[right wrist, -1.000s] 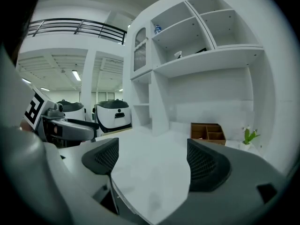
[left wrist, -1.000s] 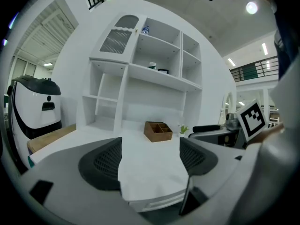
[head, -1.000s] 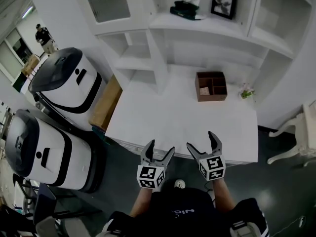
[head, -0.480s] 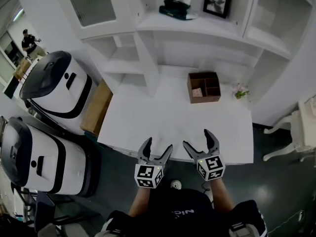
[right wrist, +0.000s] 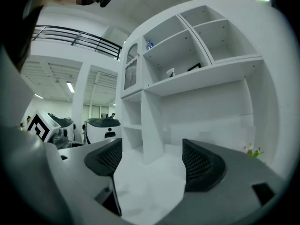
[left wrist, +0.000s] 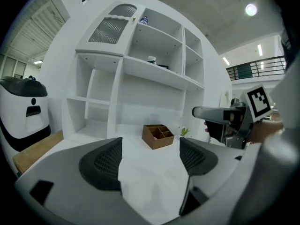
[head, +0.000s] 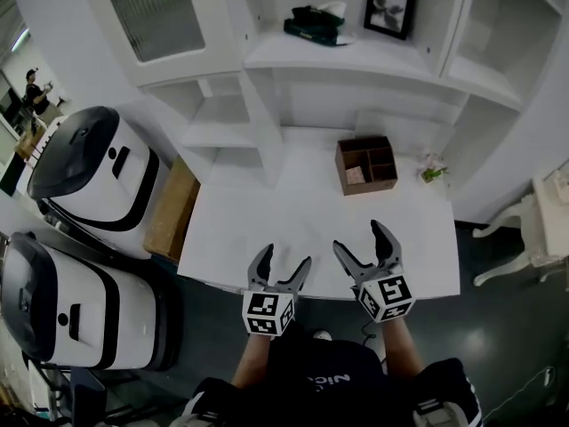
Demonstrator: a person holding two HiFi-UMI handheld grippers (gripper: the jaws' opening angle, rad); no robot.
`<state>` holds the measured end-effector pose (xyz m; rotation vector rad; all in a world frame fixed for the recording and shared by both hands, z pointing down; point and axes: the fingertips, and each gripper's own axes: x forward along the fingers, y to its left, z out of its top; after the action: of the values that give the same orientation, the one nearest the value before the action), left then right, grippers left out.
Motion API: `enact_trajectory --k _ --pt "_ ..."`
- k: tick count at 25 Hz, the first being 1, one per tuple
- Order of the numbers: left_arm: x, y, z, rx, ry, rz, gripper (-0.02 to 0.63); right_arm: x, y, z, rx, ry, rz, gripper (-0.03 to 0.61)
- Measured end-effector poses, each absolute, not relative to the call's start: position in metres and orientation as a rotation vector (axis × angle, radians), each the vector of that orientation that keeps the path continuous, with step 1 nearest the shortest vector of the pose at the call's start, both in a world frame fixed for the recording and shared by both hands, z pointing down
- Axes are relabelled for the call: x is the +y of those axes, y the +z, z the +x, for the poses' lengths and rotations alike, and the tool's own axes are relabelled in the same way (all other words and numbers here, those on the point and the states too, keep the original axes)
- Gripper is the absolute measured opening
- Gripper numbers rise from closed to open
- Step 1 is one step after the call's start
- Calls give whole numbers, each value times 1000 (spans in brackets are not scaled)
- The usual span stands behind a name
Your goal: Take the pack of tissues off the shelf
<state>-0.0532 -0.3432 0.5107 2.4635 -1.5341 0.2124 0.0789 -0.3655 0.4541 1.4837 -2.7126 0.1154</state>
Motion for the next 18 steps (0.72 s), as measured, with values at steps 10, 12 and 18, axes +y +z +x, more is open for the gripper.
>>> enact_trajectory --k 10,12,18 --pt "-384 483 -61 -1492 201 2532 376 -418 325 63 -2801 -203 1533 373" --pt "-390 478 -63 -1472 197 2551 376 -428 302 61 -2800 -265 1552 363" --pt "-415 456 -69 -1453 160 2578 376 -459 232 51 -2797 -445 1543 325"
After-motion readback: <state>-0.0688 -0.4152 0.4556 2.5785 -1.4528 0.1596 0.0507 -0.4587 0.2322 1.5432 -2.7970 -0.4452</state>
